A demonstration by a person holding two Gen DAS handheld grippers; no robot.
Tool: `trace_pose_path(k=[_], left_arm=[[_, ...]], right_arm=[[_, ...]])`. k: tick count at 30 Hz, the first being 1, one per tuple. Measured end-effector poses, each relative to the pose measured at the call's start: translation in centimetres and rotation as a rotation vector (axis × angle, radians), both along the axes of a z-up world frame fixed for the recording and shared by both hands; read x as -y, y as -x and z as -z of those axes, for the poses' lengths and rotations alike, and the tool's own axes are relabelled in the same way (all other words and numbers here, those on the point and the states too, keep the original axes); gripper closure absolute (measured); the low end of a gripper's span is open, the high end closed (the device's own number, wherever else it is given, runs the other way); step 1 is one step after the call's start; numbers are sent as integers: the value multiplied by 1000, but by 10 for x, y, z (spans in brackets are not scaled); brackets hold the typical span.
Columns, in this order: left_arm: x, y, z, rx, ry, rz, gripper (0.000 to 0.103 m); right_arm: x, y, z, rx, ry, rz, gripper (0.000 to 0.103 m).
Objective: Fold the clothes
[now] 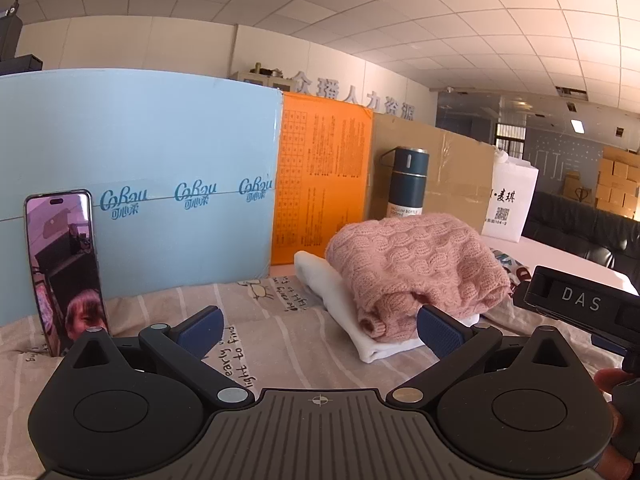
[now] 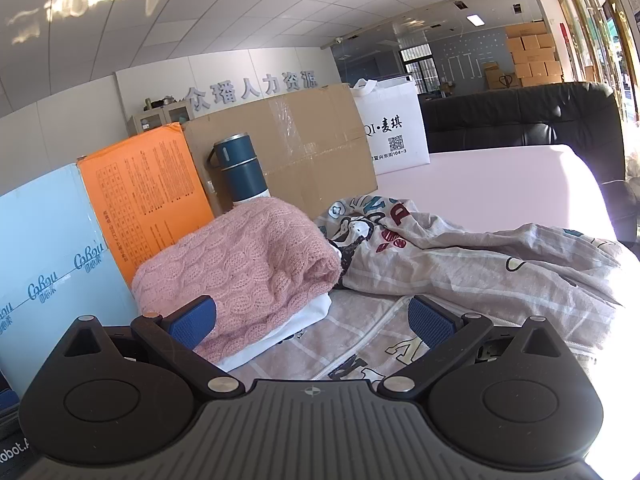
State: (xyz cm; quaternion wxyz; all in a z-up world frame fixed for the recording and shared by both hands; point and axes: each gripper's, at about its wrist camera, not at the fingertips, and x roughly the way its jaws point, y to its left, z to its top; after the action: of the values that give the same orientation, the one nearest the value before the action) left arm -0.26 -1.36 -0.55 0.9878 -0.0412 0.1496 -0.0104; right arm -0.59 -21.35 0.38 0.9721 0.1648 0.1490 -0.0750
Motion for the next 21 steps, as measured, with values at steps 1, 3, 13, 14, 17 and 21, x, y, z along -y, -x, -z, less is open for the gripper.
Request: trace_pose_path(k=[1,3,13,14,17,21], left_arm=[[0,1,0,1,-1,2,0],[1,1,0,0,0,5,0],[10,10,-2,52,-47,-3,0],[10,11,-3,51,-48,-5,0],[10,13,-6,50,-46,-10,0],[14,18,-8,85,-79,-36,0]], right_arm=[[0,1,0,1,-2,1,0],[2,3,-1,6,-5,4,0],[12,19,-7,17,-54,-1,0],[12,20,-7,17,-62,-11,0],[13,25,-8,17,-81,-40,0],[15,30,-11,22,-102,-74,0]])
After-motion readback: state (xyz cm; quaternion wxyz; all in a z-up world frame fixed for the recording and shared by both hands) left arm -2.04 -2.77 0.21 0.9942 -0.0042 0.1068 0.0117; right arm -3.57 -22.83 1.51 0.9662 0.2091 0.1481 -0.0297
